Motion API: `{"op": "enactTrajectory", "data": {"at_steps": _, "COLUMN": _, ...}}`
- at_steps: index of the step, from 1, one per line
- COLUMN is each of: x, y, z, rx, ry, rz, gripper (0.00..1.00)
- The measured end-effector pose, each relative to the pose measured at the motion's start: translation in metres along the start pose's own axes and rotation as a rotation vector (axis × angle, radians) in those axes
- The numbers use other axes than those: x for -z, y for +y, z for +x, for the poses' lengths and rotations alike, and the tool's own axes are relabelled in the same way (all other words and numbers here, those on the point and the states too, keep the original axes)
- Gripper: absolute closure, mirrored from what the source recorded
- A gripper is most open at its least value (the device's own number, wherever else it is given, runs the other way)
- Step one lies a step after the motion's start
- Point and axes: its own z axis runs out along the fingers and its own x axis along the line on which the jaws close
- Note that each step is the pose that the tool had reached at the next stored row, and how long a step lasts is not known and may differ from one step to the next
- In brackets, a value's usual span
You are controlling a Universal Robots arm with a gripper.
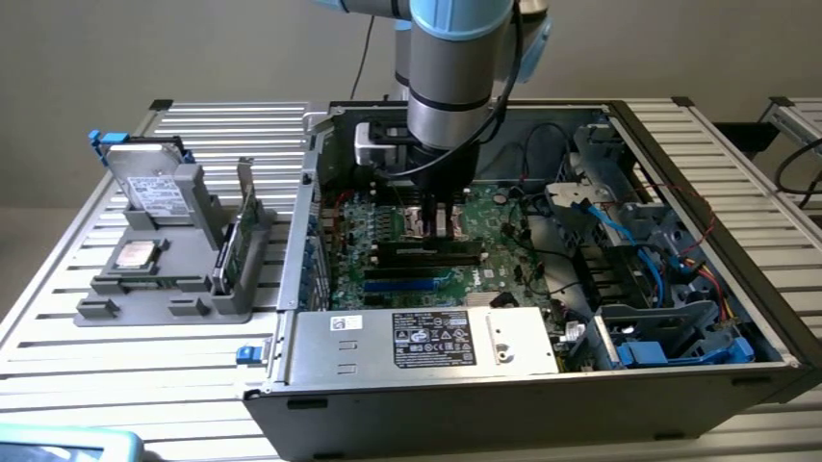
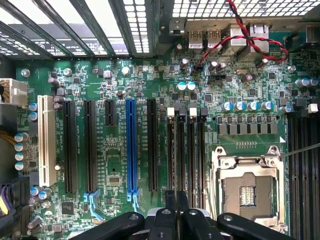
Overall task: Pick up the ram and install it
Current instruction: 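Insert the ram into the slot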
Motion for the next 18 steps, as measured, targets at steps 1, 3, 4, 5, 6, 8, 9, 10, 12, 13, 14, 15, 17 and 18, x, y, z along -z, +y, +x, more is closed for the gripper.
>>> {"op": "enactTrajectory", "data": {"at_steps": 1, "x": -0.0001, "y": 0.0, "z": 0.0, "rx": 0.0, "ry": 0.0, "rz": 0.0, "gripper": 0.88}}
{"op": "enactTrajectory", "data": {"at_steps": 3, "x": -0.0005, "y": 0.0, "z": 0.0, "rx": 0.0, "ry": -0.0001, "rz": 0.0, "gripper": 0.88}}
{"op": "enactTrajectory", "data": {"at_steps": 4, "x": -0.0006, "y": 0.0, "z": 0.0, "rx": 0.0, "ry": -0.0001, "rz": 0.0001, "gripper": 0.88}}
{"op": "enactTrajectory", "data": {"at_steps": 5, "x": -0.0008, "y": 0.0, "z": 0.0, "rx": 0.0, "ry": -0.0002, "rz": 0.0001, "gripper": 0.88}}
{"op": "enactTrajectory", "data": {"at_steps": 6, "x": -0.001, "y": 0.0, "z": 0.0, "rx": 0.001, "ry": -0.0002, "rz": 0.0001, "gripper": 0.88}}
{"op": "enactTrajectory", "data": {"at_steps": 8, "x": -0.0014, "y": 0.0, "z": 0.0, "rx": 0.001, "ry": -0.0001, "rz": 0.0, "gripper": 0.88}}
{"op": "enactTrajectory", "data": {"at_steps": 9, "x": -0.0016, "y": 0.0, "z": 0.0, "rx": 0.002, "ry": -0.0001, "rz": 0.0, "gripper": 0.88}}
{"op": "enactTrajectory", "data": {"at_steps": 10, "x": -0.0018, "y": 0.0, "z": 0.0, "rx": 0.002, "ry": 0.0, "rz": 0.0, "gripper": 0.88}}
{"op": "enactTrajectory", "data": {"at_steps": 12, "x": -0.0021, "y": 0.0, "z": 0.0, "rx": 0.003, "ry": 0.0, "rz": 0.0, "gripper": 0.88}}
{"op": "enactTrajectory", "data": {"at_steps": 13, "x": -0.0024, "y": 0.0, "z": 0.0001, "rx": 0.003, "ry": 0.0, "rz": -0.0001, "gripper": 0.88}}
{"op": "enactTrajectory", "data": {"at_steps": 14, "x": -0.0026, "y": 0.0, "z": 0.0, "rx": 0.004, "ry": -0.0002, "rz": 0.0, "gripper": 0.88}}
{"op": "enactTrajectory", "data": {"at_steps": 15, "x": -0.0028, "y": 0.0, "z": 0.0001, "rx": 0.004, "ry": 0.0, "rz": -0.0001, "gripper": 0.88}}
{"op": "enactTrajectory", "data": {"at_steps": 17, "x": -0.003, "y": 0.0, "z": 0.0, "rx": 0.005, "ry": 0.0, "rz": 0.0002, "gripper": 0.88}}
{"op": "enactTrajectory", "data": {"at_steps": 18, "x": -0.003, "y": 0.0001, "z": 0.0, "rx": 0.007, "ry": 0.0001, "rz": 0.0007, "gripper": 0.88}}
